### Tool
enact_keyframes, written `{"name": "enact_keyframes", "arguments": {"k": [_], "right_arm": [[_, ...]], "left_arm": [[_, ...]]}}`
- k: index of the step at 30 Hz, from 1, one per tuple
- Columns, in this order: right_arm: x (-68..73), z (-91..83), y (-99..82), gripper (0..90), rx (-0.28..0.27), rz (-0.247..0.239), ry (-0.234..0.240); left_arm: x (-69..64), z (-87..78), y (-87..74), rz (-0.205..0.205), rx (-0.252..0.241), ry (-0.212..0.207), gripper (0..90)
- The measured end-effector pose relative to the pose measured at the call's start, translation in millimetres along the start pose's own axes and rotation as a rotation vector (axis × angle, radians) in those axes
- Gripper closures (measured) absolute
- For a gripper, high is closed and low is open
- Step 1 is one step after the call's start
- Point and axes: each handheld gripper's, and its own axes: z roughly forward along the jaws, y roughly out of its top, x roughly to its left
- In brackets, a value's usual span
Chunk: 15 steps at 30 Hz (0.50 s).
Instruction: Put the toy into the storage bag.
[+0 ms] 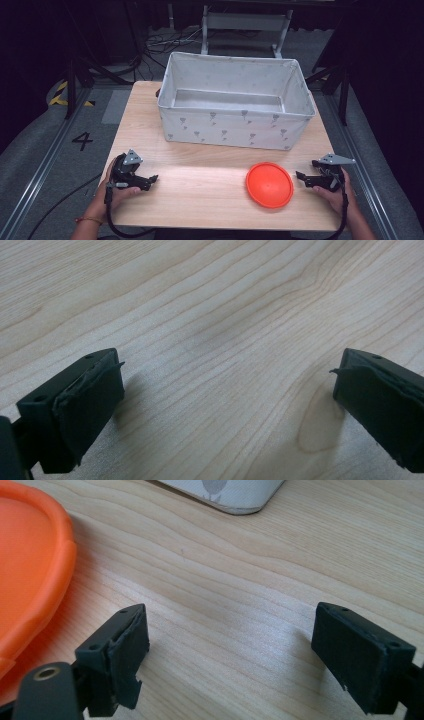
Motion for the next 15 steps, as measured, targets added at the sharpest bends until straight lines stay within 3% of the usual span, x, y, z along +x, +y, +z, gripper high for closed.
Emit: {"name": "enact_keyframes", "arguments": {"k": [15], "right_arm": [[-1.5,-0.4,1.2,16.6,0.009,-0.003,0.006]], "left_arm": [[0.0,-0.1,-0.2,-0.002,-0.001,-0.002,0.2]]}}
